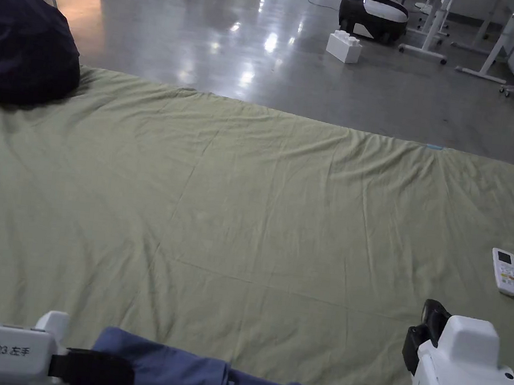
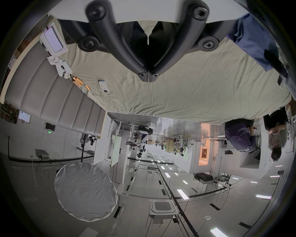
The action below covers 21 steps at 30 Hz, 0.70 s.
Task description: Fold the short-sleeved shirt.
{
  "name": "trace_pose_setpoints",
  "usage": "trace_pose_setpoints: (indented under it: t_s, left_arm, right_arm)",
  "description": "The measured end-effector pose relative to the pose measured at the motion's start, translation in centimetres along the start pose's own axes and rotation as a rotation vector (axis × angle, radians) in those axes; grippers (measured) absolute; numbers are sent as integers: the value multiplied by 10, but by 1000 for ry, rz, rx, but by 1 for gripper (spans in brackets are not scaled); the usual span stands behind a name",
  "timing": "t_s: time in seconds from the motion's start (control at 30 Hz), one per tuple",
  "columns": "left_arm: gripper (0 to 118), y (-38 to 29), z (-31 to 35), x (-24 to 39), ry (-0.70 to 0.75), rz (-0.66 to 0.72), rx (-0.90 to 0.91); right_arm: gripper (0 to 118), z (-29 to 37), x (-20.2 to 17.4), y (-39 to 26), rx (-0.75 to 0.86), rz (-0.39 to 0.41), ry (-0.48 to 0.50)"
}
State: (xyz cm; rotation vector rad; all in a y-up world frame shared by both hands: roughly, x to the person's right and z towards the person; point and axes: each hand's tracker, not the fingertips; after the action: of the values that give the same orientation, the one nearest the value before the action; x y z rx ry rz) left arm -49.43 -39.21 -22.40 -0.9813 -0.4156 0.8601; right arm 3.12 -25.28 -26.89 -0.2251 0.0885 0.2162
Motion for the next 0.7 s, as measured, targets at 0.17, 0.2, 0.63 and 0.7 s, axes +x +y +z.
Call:
trace_pose_setpoints:
  t_s: [0.17, 0.2, 0.63, 0.7]
  left_arm:
    - [12, 26, 54, 14, 216, -63, 9]
    - [12, 32, 63, 16, 261, -67, 15]
    - [12, -9, 59, 162, 546, -181, -7]
    - [12, -8, 53, 175, 538, -188, -16]
  right_arm:
    - [0, -2, -5, 1, 5, 1, 18]
    - [0, -2, -7, 2, 7, 2, 21]
    - [0, -2, -14, 2, 20, -19, 58]
    - [0, -2, -13, 1, 21, -24, 57]
